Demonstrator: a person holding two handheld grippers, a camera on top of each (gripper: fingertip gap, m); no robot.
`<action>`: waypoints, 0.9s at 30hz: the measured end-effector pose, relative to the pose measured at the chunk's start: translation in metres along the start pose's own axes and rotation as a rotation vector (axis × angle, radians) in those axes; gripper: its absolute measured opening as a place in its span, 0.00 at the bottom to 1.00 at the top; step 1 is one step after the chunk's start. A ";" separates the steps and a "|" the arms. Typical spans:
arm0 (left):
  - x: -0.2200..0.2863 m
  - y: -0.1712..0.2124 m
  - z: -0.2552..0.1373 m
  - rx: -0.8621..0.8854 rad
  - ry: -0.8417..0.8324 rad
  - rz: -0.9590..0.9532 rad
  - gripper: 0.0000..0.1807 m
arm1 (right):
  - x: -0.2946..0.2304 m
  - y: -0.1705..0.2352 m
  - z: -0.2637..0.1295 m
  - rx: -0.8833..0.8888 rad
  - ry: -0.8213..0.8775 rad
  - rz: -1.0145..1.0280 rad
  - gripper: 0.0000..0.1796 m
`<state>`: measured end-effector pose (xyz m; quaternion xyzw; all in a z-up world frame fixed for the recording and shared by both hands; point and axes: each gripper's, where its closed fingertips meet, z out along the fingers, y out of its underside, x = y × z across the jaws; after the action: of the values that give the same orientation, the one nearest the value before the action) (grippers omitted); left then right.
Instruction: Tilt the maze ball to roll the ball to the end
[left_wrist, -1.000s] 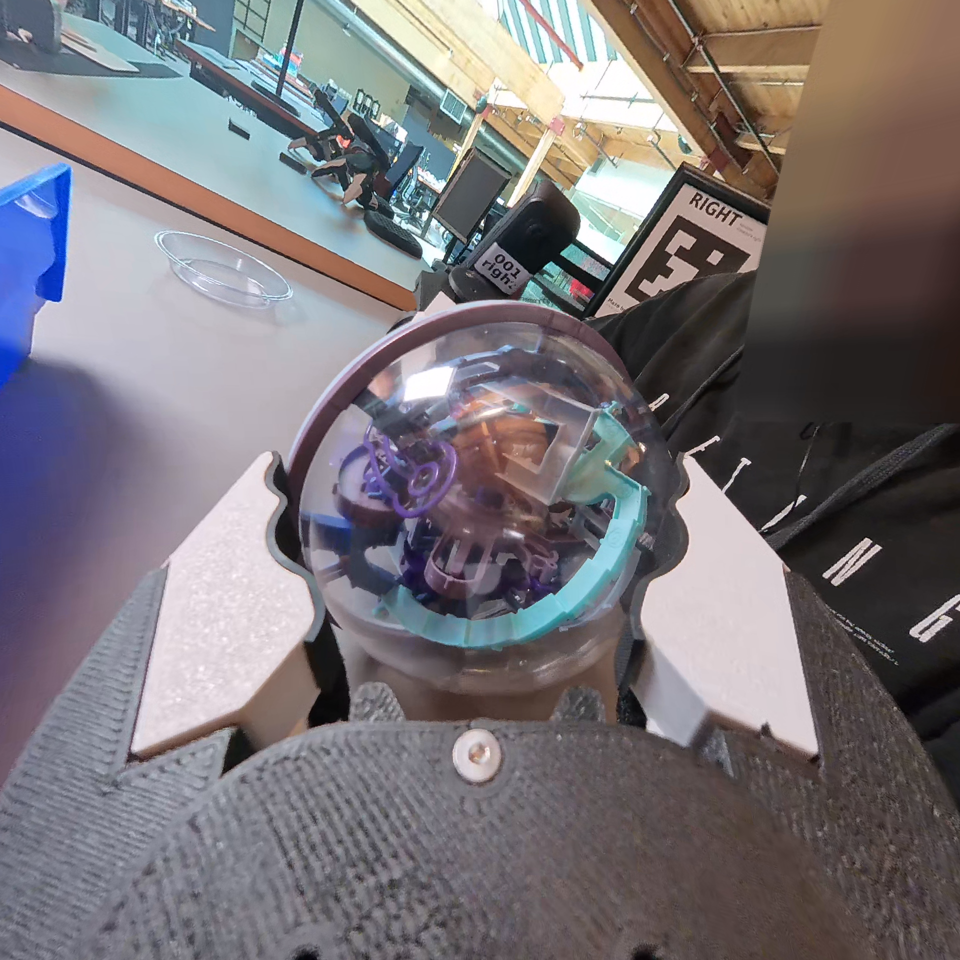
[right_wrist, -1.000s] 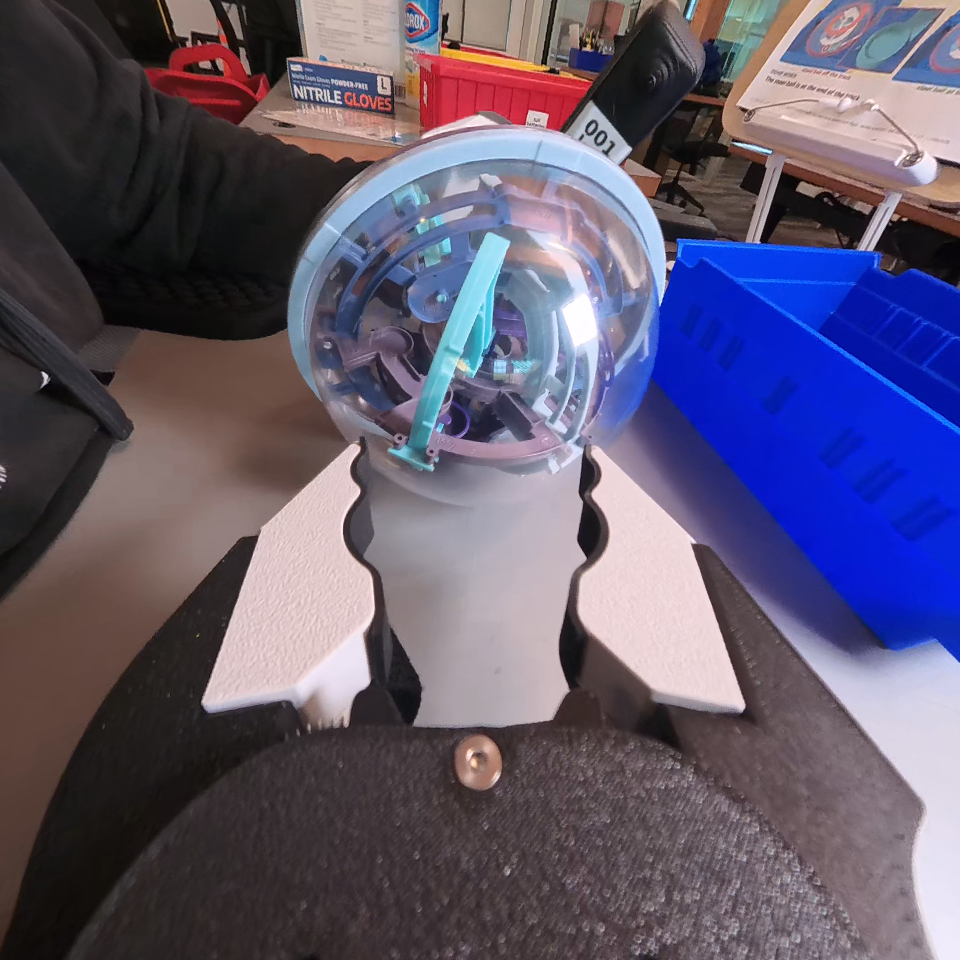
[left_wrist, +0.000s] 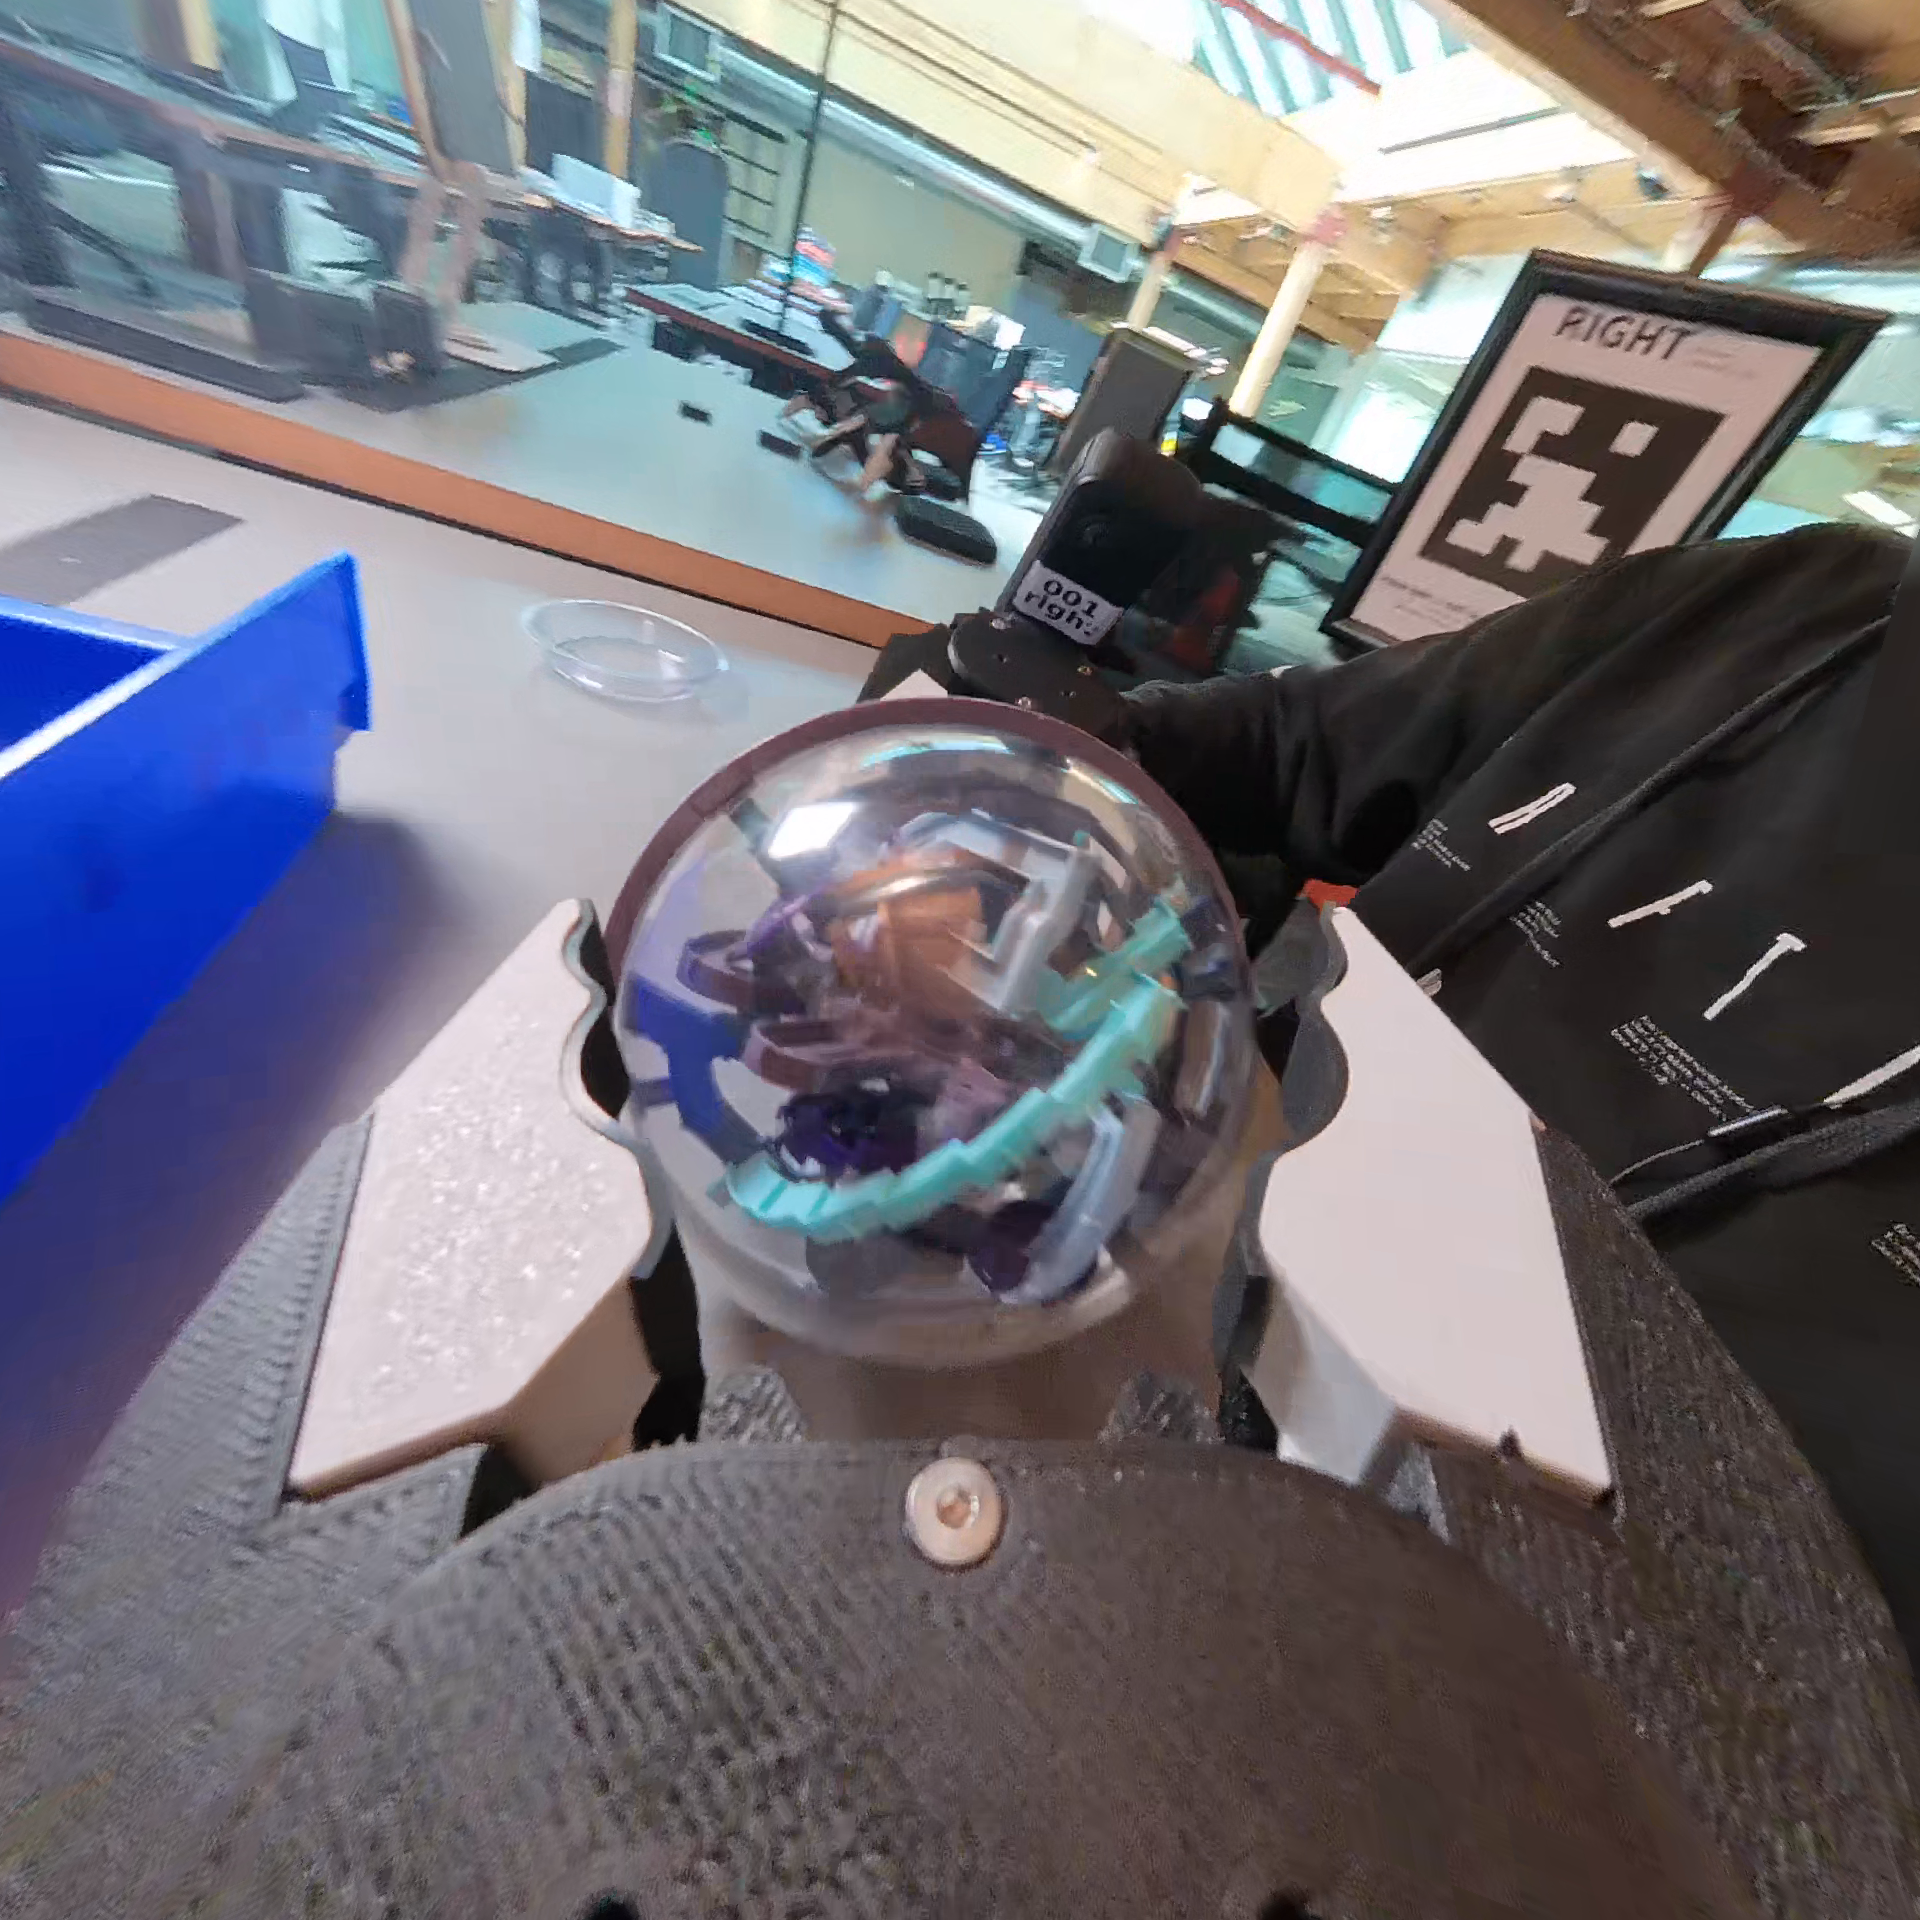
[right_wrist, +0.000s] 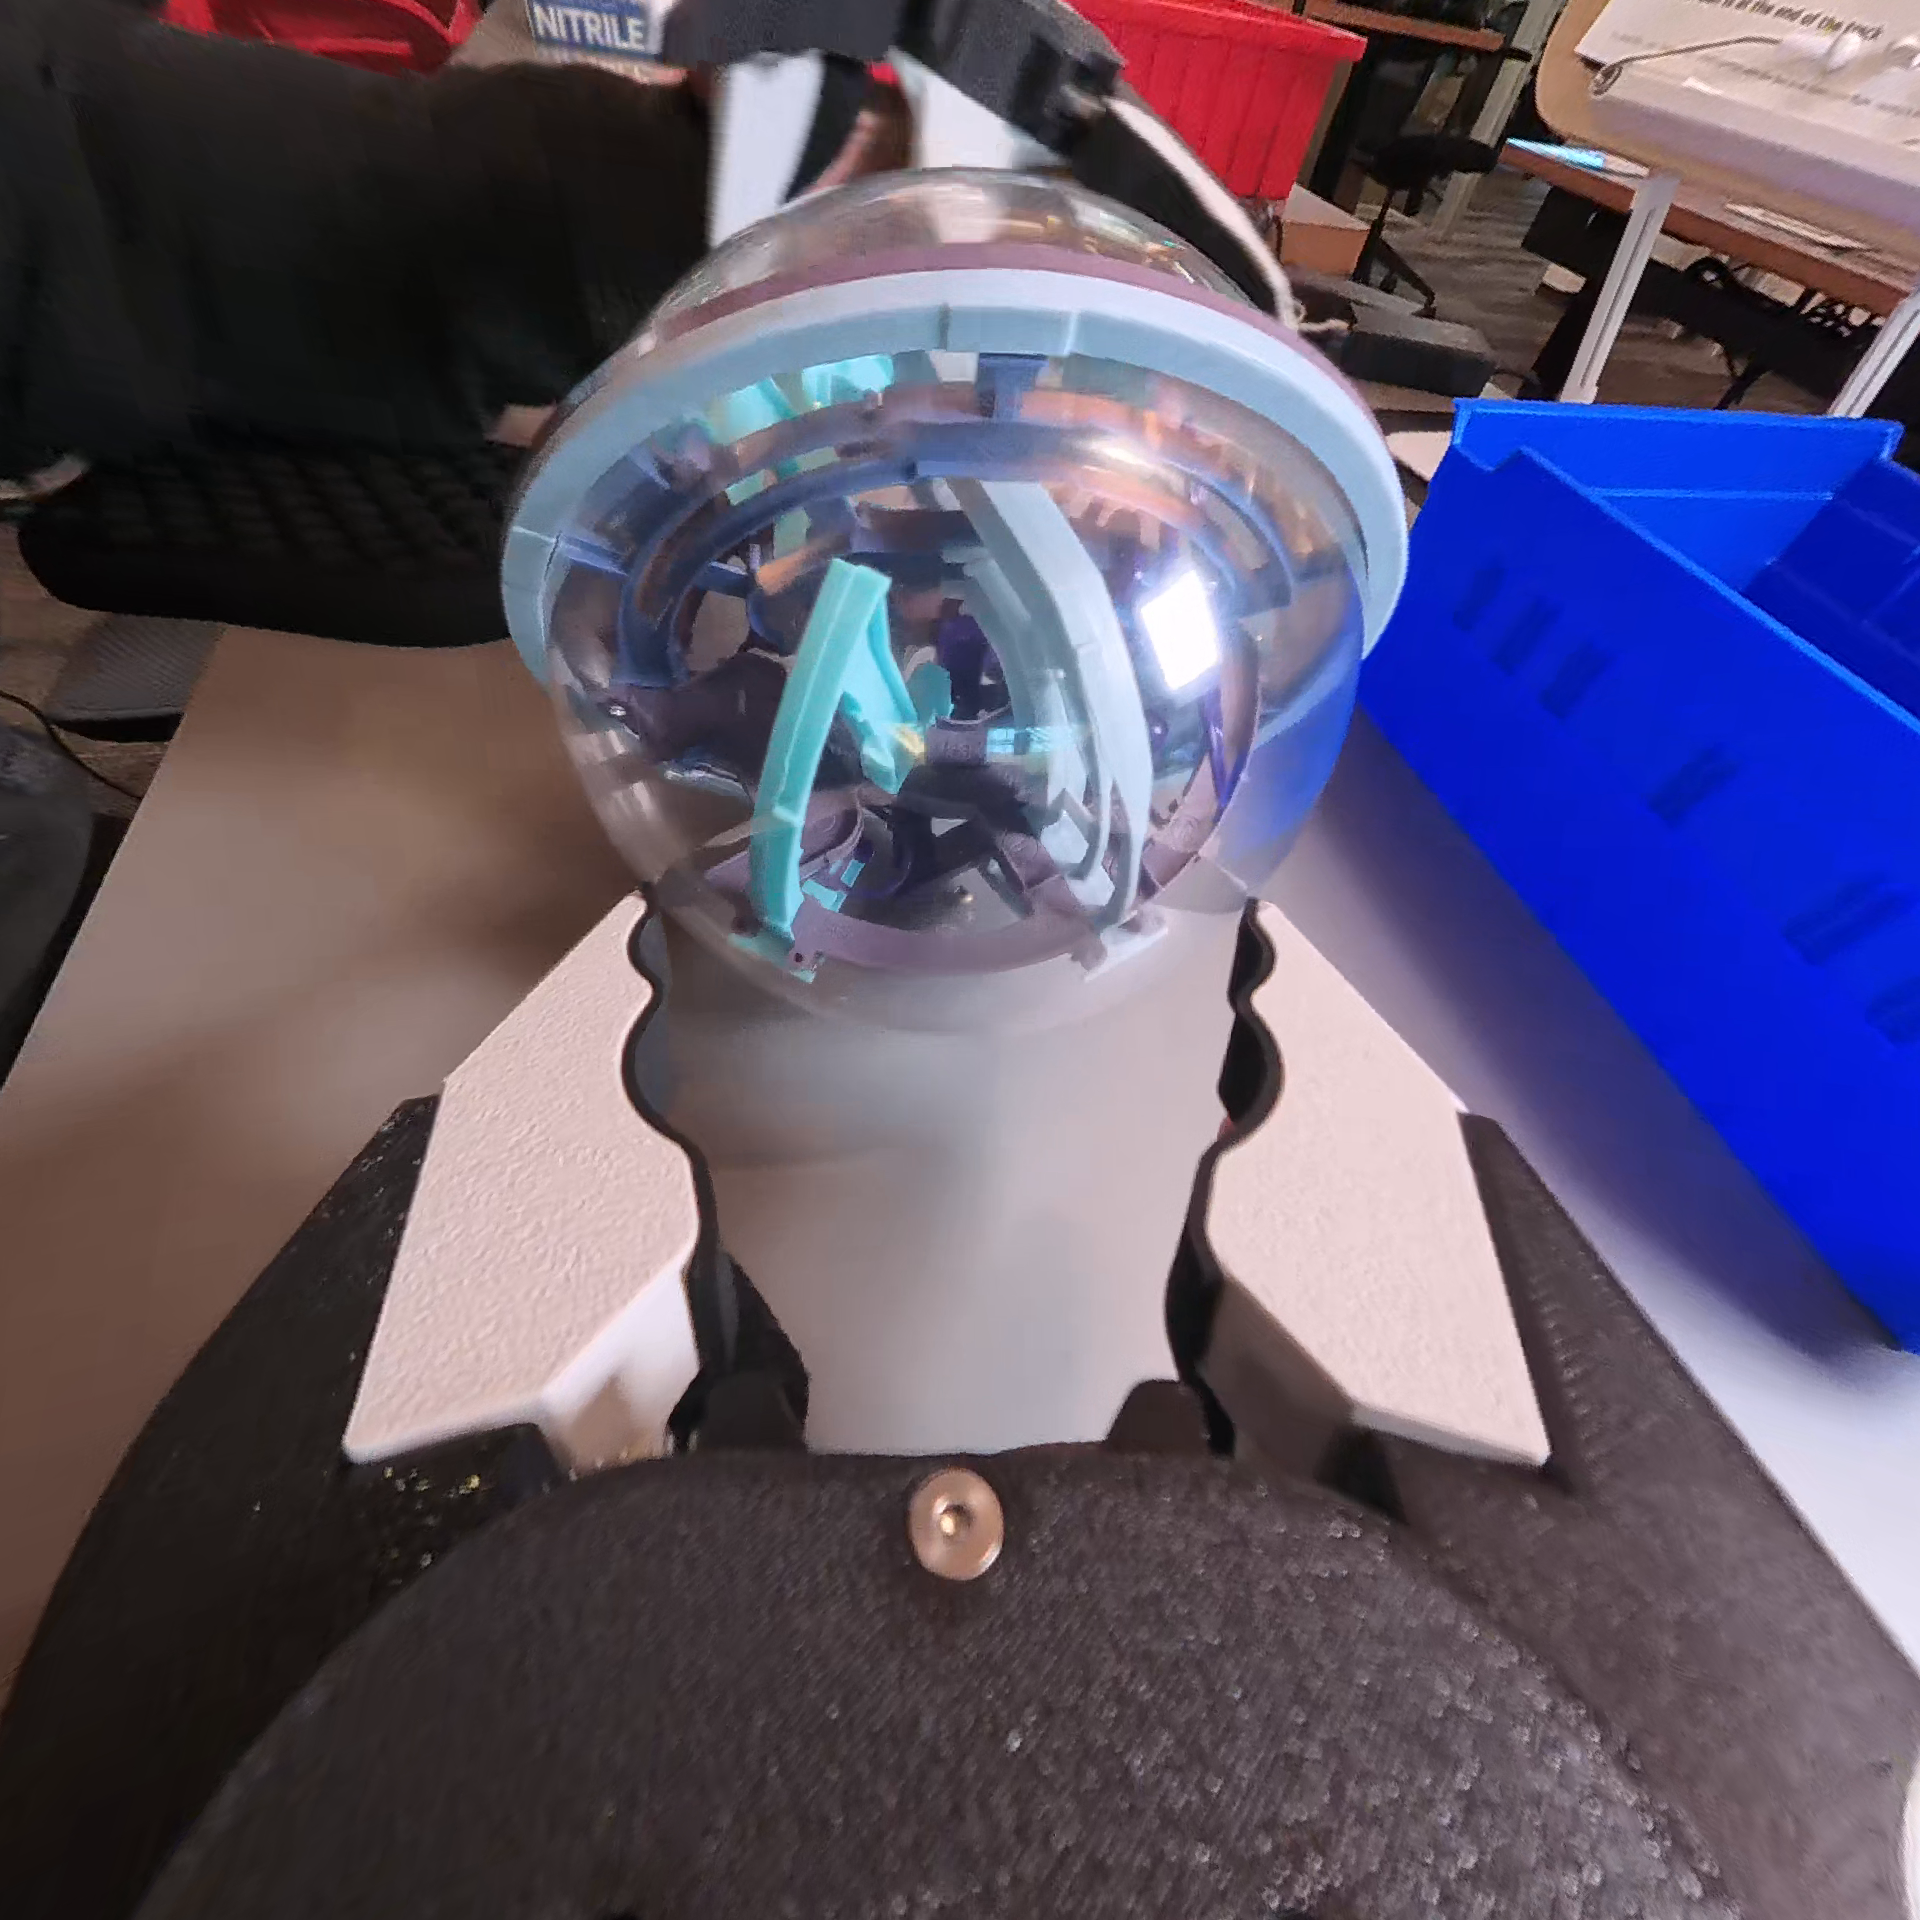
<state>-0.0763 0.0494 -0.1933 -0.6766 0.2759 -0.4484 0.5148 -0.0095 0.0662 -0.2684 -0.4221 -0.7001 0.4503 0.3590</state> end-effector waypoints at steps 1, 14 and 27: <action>0.004 0.003 -0.009 -0.019 -0.047 0.011 0.72 | 0.001 0.000 0.000 0.005 0.002 0.004 0.58; -0.001 0.067 -0.005 -0.116 -0.101 0.007 0.74 | -0.001 -0.034 0.004 0.090 0.037 -0.025 0.66; -0.024 0.068 -0.009 -0.193 -0.155 -0.028 0.66 | 0.017 -0.037 -0.011 0.095 0.171 -0.050 0.62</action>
<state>-0.0893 0.0439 -0.2650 -0.7595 0.2676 -0.3734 0.4605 -0.0163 0.0771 -0.2280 -0.4240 -0.6551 0.4359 0.4483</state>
